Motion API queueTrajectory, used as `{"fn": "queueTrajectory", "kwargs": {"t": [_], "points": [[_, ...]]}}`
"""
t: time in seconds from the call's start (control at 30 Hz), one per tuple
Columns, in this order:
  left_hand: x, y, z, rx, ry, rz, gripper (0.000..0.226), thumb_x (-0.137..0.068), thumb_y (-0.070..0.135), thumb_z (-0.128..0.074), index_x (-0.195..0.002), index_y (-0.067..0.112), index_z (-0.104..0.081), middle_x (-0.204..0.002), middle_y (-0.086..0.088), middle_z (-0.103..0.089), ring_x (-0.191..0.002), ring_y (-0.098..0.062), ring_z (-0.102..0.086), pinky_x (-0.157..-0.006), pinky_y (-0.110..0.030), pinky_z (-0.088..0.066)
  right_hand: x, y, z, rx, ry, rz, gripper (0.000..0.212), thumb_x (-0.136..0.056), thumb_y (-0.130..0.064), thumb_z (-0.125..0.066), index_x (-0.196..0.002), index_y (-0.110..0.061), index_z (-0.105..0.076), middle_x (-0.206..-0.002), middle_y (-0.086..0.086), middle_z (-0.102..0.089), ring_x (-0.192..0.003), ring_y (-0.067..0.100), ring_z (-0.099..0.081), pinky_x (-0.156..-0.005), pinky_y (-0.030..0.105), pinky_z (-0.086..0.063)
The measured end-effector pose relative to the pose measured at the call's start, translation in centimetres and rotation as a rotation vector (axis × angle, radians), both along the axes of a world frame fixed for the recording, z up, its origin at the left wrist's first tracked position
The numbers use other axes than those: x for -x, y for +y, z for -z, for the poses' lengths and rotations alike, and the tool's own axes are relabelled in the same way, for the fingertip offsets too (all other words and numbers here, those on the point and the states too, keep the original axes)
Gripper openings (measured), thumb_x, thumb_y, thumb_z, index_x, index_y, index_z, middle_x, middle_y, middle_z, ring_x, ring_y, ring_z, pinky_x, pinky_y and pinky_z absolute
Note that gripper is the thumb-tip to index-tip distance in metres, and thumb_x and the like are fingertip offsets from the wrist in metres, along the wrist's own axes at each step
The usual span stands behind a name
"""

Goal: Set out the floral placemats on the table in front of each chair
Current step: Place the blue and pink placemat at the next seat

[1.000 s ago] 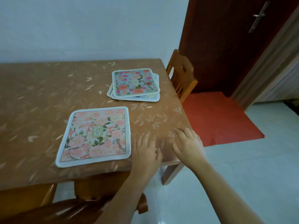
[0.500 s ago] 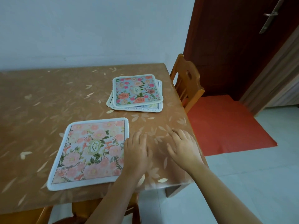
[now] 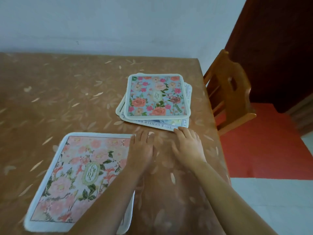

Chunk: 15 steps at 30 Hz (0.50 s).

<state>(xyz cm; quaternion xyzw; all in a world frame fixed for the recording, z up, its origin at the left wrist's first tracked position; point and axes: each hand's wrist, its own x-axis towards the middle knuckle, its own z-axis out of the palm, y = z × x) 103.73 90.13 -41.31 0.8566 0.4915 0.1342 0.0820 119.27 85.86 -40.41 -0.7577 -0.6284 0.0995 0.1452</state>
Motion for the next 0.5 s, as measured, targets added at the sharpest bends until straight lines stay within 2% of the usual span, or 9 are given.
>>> {"fn": "queueTrajectory", "kwargs": {"t": [0.1, 0.27, 0.5], "points": [[-1.2, 3.0, 1.7, 0.002, -0.038, -0.014, 0.03, -0.08, 0.015, -0.057, -0.103, -0.004, -0.062, -0.109, -0.026, -0.064, -0.106, -0.042, -0.057, -0.093, -0.054, -0.043, -1.5, 3.8, 1.7, -0.008, 0.017, -0.014, 0.046, -0.085, -0.028, -0.053, -0.128, -0.013, -0.043, -0.133, 0.007, -0.048, -0.125, 0.026, -0.037, -0.107, 0.041, -0.027], [-2.6, 6.8, 3.9, 0.005, -0.06, -0.024, 0.033, -0.081, 0.015, -0.066, -0.109, -0.002, -0.059, -0.113, -0.026, -0.062, -0.111, -0.042, -0.055, -0.095, -0.056, -0.04, -2.7, 8.3, 4.3, -0.017, 0.023, -0.036, 0.044, -0.086, -0.027, -0.054, -0.126, -0.011, -0.045, -0.131, 0.01, -0.049, -0.124, 0.029, -0.039, -0.104, 0.041, -0.03], [-4.0, 10.9, 6.6, 0.012, -0.063, -0.037, 0.032, -0.087, 0.017, -0.057, -0.116, 0.004, -0.055, -0.124, -0.019, -0.056, -0.118, -0.036, -0.048, -0.099, -0.049, -0.036, -4.0, 12.1, 7.3, -0.038, 0.086, -0.108, 0.043, -0.081, -0.024, -0.063, -0.119, -0.007, -0.053, -0.125, 0.012, -0.055, -0.12, 0.03, -0.046, -0.103, 0.045, -0.036]]}}
